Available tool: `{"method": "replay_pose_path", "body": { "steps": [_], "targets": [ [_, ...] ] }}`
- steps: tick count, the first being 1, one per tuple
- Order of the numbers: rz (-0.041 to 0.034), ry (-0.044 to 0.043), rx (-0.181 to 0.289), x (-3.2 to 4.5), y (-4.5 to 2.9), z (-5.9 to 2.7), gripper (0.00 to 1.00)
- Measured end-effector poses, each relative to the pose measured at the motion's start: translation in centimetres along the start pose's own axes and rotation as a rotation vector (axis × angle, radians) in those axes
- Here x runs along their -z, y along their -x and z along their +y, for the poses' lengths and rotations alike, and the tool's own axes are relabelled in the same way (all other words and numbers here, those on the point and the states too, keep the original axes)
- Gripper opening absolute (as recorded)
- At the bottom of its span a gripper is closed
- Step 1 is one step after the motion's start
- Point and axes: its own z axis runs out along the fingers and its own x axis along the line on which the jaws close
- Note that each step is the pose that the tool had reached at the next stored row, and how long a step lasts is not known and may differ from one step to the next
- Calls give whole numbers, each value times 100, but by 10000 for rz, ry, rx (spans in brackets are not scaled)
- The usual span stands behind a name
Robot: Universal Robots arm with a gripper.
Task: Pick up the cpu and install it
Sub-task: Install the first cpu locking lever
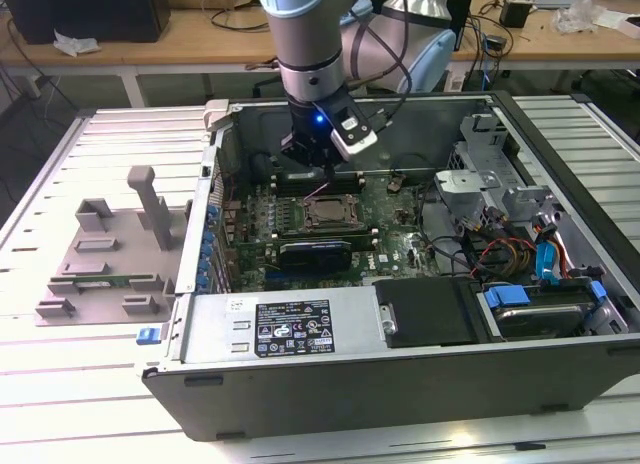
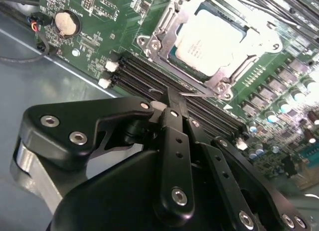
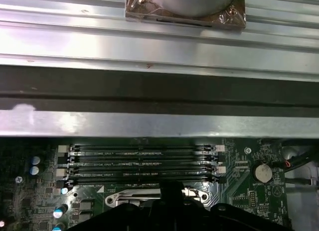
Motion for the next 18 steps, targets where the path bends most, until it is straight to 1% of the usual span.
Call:
{"method": "replay_pose_path", "body": {
  "steps": [2,4,8,11,14,16,18],
  "targets": [
    [0,-1,1,-35,29,-6,11],
    [-1,0,-1,-87,69,-15,11],
    [-1,1,0,-150,99,-25,11],
    [-3,-3,-15,-160,98,-19,11],
    [-8,-7,-42,-167,95,7,11],
    [-17,-13,-86,-169,77,28,11],
    [-30,-16,-116,-168,52,30,11]
  ]
}}
